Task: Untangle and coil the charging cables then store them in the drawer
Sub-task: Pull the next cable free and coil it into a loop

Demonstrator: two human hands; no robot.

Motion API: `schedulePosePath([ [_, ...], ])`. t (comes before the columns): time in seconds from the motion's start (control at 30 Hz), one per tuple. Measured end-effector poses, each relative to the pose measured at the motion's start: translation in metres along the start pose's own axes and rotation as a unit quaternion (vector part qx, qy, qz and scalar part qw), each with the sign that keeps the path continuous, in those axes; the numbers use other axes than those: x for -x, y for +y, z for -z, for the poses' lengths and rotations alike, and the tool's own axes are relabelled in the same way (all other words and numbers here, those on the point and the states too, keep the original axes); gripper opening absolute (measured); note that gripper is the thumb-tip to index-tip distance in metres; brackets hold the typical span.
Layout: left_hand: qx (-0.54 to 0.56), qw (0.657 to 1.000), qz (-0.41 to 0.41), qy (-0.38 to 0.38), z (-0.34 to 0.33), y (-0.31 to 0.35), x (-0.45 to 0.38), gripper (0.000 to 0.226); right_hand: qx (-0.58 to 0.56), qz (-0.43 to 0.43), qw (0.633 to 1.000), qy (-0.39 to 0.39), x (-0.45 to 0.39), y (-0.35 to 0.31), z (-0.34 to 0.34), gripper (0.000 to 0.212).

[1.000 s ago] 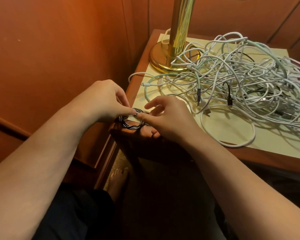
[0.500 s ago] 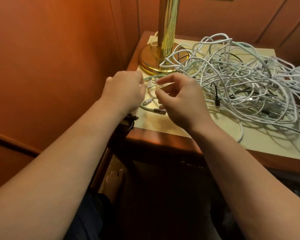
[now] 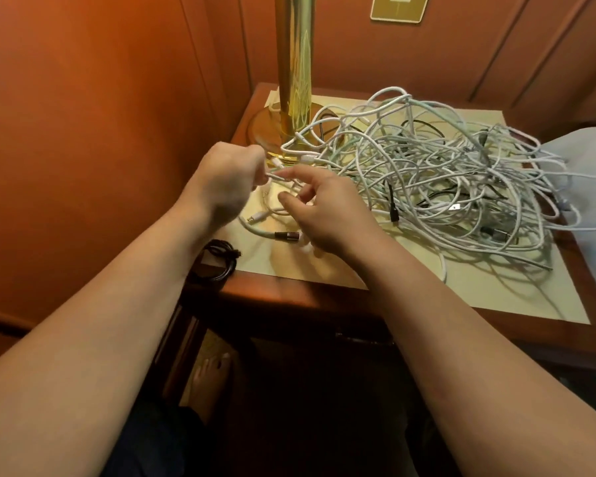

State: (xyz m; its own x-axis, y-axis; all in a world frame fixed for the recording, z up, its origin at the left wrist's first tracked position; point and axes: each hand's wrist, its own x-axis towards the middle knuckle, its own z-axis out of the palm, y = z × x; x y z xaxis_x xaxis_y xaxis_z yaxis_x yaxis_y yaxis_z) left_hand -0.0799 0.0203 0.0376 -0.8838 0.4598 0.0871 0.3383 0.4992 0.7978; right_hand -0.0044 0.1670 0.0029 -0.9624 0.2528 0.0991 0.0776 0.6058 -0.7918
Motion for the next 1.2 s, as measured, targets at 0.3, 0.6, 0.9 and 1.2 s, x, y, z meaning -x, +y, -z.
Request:
schedulePosePath([
  [0.3, 0.567, 0.816, 0.030, -0.108, 0.016, 0.011, 0.013, 0.020, -0.060, -0.037, 0.994, 0.077, -0.010, 0.008, 0.010, 0.016],
  [0.6, 0.199, 0.978, -0.058, 0.001, -0.013, -0.011, -0.001, 0.036, -0.110, -0.060, 0.991, 0.041, -0.008, 0.015, 0.017, 0.019],
  [0.9, 0.284, 0.957, 0.051, -0.017, -0.021, 0.007, -0.007, 0.013, -0.154, -0.074, 0.984, 0.047, -0.009, 0.012, 0.019, 0.026],
  [1.2, 0.428, 0.896, 0.083, -0.081, -0.019, 0.020, -0.003, 0.031, -0.206, -0.088, 0.973, 0.055, -0.009, 0.008, 0.029, 0.028],
])
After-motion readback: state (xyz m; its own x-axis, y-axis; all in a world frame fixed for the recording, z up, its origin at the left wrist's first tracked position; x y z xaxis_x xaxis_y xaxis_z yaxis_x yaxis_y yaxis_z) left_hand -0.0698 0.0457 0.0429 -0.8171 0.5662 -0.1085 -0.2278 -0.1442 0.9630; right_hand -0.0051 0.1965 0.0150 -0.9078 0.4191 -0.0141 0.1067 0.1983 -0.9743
